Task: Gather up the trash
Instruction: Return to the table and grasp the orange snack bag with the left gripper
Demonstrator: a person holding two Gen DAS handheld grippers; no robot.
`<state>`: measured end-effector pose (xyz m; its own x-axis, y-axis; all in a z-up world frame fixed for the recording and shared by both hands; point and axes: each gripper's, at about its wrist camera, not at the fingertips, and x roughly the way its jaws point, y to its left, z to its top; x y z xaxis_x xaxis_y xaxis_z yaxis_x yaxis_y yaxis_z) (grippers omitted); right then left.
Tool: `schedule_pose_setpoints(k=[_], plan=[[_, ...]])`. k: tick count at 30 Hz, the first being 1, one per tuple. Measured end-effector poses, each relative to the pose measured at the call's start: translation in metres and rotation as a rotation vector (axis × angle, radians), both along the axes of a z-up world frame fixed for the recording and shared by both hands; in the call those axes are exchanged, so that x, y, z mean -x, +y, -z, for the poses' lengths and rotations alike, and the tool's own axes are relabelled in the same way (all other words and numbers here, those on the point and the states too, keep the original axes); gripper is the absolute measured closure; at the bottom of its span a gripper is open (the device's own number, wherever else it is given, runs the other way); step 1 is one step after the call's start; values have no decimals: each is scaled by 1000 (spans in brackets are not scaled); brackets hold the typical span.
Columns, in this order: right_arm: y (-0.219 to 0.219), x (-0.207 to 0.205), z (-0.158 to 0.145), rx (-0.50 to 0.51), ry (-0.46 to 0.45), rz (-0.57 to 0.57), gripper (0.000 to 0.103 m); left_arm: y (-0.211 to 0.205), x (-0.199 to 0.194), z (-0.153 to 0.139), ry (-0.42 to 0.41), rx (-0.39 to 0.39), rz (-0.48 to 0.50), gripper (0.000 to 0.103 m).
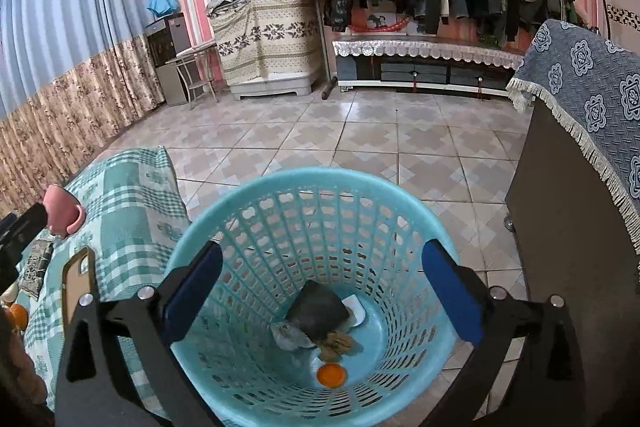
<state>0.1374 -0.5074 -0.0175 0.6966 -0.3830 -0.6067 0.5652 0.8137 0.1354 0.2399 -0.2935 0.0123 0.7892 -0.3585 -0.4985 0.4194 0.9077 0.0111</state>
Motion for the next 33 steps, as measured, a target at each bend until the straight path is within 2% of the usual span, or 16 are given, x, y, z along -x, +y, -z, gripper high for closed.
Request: schedule_pose_setpoints(k=[8, 12, 16, 23, 27, 33], plan=[[39, -3, -22, 33, -34, -48, 5, 63, 16, -22, -14, 16, -81, 6], [72, -11, -35, 53, -52, -110, 5, 103, 23, -26, -24, 12, -150, 6], [109, -21, -41, 42, -72, -197, 5, 146, 28, -21, 1, 11, -223, 6], [173, -38, -38, 56, -64, -336, 5, 226, 45, 2, 32, -13, -358, 6], [203, -44, -33, 53, -52, -393, 5, 268, 51, 19, 74, 2, -426, 6], [247, -59, -23, 120, 3, -486, 5, 330, 59, 43, 116, 1, -539, 6]])
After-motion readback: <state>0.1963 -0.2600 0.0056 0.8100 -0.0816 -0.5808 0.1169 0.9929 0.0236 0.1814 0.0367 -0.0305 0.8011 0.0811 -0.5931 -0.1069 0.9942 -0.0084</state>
